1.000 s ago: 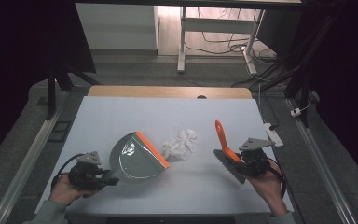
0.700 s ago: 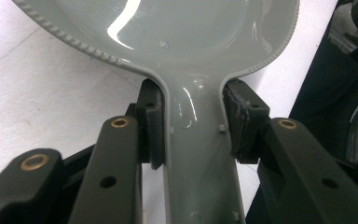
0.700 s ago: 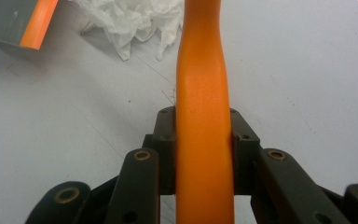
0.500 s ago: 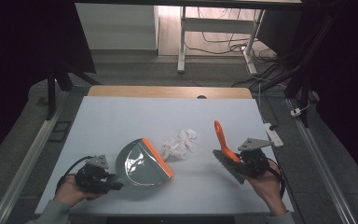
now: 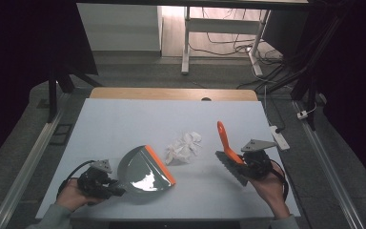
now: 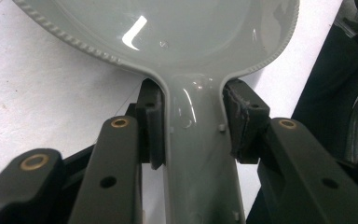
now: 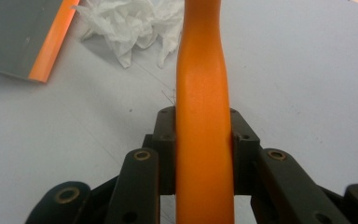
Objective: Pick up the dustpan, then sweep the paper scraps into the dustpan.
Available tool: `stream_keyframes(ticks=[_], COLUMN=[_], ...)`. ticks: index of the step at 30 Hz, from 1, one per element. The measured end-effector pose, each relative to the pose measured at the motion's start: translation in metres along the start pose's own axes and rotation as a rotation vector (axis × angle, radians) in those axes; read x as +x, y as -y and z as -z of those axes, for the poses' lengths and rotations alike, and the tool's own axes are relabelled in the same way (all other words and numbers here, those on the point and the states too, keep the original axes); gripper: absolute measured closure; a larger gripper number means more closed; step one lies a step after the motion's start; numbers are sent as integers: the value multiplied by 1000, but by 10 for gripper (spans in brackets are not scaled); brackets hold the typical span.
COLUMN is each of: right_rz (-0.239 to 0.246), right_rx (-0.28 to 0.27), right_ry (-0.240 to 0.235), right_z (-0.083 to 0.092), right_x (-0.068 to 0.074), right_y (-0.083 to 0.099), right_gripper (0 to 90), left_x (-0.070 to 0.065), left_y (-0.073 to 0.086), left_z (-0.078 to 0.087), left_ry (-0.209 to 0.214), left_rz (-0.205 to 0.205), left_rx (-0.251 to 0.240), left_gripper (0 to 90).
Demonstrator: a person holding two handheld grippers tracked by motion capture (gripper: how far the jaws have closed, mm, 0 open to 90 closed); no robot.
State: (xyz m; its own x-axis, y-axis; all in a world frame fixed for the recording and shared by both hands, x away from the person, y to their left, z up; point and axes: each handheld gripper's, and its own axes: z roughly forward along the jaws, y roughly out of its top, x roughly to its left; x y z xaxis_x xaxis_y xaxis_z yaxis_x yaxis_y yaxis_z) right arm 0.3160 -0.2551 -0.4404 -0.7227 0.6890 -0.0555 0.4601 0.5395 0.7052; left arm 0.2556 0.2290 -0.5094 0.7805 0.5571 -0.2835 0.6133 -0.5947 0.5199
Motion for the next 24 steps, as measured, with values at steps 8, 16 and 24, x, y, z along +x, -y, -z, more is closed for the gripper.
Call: stream_keyframes(ticks=[8,16,24], right_rz=[5,10,-7], right_rx=[-15,-26,-25], right_ry=[1,0,10], right_z=[-7,-12,-24], right_x=[0,2,-2], right_y=[-14,-27,-40], right_gripper=[699,699,699], left_x=[2,1,2], left_y=[0,0,-2], left_z=[-3,-3,-5], left_ry=[11,9,18], left_rz=[3,5,7], left_rx=[8,8,7], left_gripper=[616,617,617])
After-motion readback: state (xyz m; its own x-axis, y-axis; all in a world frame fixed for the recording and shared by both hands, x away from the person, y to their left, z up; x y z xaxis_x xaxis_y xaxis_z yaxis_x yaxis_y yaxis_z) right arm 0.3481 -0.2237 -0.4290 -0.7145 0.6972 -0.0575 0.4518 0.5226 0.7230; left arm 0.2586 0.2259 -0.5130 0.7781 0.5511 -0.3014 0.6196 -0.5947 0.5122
